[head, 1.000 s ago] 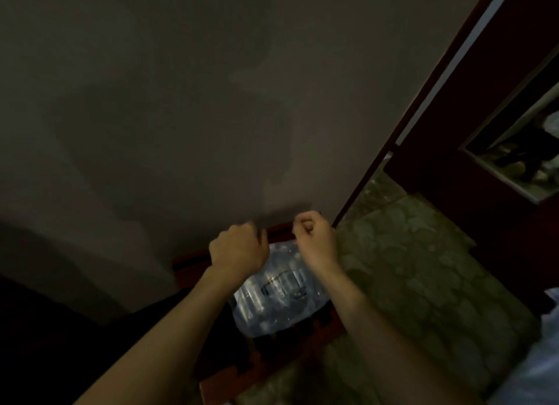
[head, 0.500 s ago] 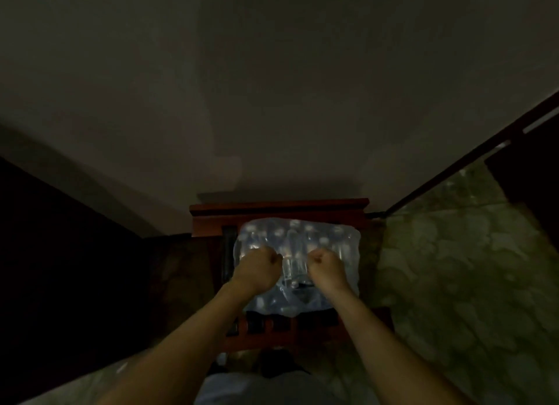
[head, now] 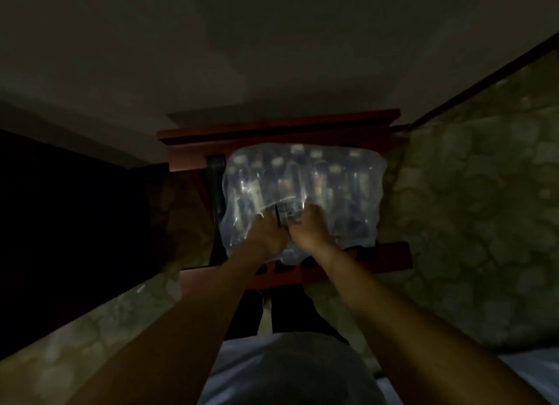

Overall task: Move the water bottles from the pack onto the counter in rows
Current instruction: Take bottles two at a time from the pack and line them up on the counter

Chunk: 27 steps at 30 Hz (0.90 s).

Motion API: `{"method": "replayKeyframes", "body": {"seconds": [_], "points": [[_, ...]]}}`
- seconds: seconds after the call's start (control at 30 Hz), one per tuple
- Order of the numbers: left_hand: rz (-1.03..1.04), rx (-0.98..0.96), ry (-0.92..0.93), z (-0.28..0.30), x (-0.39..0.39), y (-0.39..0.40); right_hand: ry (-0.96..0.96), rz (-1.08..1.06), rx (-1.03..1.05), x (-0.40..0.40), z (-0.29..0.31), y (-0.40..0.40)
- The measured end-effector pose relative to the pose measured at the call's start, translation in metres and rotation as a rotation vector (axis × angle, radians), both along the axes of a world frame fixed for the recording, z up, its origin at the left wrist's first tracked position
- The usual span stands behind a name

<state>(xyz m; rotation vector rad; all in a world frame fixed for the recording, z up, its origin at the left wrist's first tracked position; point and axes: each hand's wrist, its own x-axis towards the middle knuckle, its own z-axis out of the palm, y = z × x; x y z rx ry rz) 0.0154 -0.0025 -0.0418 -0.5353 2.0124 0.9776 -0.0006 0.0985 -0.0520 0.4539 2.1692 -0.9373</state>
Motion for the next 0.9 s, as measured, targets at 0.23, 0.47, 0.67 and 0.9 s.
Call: {"method": "replayKeyframes", "body": {"seconds": [0.23, 0.47, 0.67, 0.9], "points": [[0.228, -0.203, -0.109, -0.028, -0.008, 0.017, -0.086, 0.067, 0.047, -0.019, -0.027, -0.003], [0.437, -0.338, -0.108, -0.045, -0.018, 0.018, -0.186, -0.032, 0.182, -0.024, -0.057, -0.010], [0.570, -0.105, -0.187, -0.061, -0.006, 0.007, -0.314, -0.086, 0.062, -0.024, -0.071, 0.004], [0.799, 0.032, -0.289, -0.062, -0.012, 0.006, -0.295, -0.077, 0.015, -0.014, -0.063, 0.008]]}}
